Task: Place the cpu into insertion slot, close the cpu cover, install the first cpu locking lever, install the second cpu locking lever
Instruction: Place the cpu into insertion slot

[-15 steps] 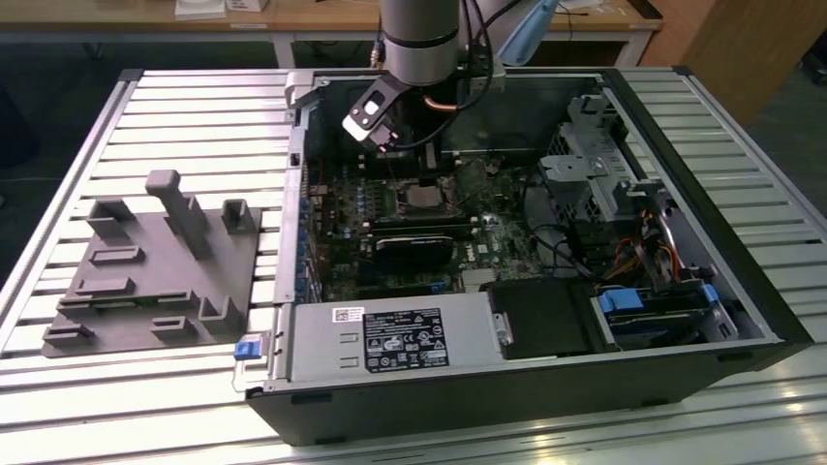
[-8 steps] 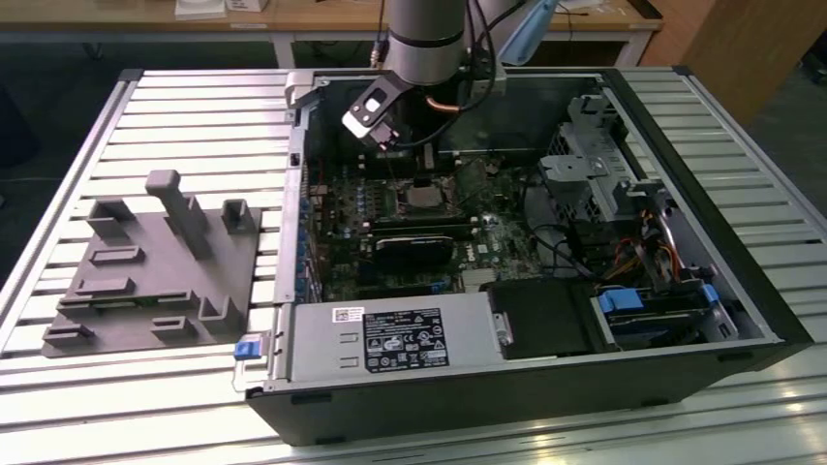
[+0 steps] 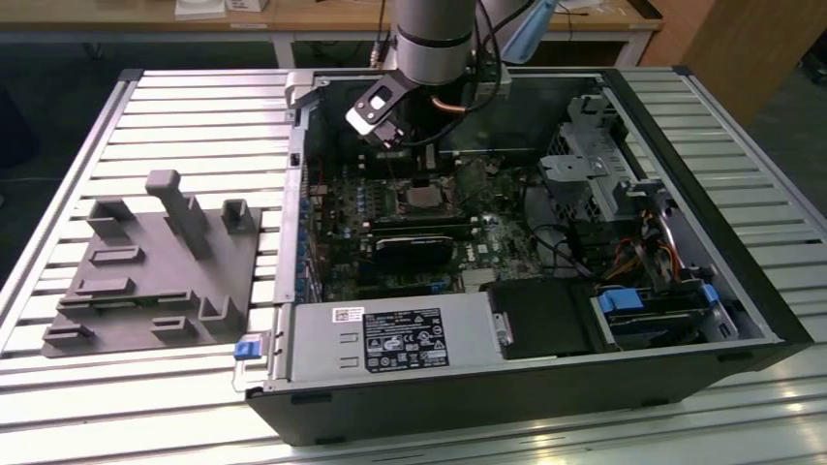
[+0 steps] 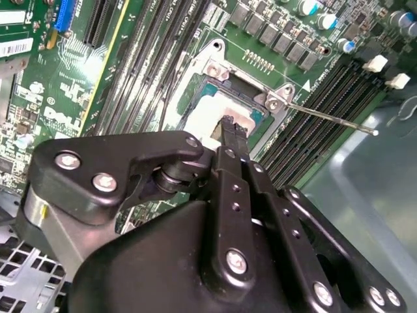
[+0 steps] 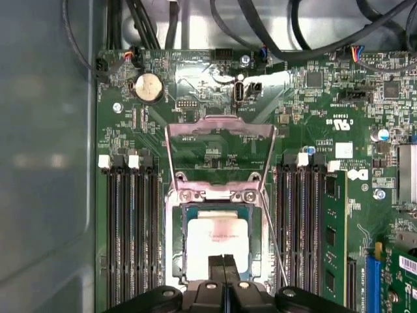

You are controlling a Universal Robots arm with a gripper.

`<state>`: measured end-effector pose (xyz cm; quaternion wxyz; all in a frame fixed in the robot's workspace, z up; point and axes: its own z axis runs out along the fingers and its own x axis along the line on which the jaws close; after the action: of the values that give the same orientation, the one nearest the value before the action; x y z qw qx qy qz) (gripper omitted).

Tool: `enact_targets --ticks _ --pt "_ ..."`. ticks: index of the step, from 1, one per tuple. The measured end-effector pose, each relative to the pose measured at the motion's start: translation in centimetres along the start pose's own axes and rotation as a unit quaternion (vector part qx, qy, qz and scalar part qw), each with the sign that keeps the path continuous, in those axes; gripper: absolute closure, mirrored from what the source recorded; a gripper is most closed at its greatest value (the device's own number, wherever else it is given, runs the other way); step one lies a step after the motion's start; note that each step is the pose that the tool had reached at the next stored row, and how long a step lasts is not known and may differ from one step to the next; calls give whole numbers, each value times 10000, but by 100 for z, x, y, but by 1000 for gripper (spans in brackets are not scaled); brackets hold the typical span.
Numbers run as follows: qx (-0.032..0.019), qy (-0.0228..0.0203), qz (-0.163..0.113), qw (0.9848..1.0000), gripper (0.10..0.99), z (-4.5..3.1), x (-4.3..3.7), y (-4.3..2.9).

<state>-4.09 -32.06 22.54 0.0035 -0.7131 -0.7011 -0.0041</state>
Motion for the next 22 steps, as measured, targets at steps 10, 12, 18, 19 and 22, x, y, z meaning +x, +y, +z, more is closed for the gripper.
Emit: enact_targets --ticks 10,12,18,19,22 --pt "0 0 -1 10000 980 -4 3 123" --pt "0 4 -1 10000 980 -19 3 122" --pt "0 5 -2 10000 980 -132 4 123" --pt "0 6 -2 10000 980 -156 5 123" --pt "0 6 -2 10000 980 -219 5 123"
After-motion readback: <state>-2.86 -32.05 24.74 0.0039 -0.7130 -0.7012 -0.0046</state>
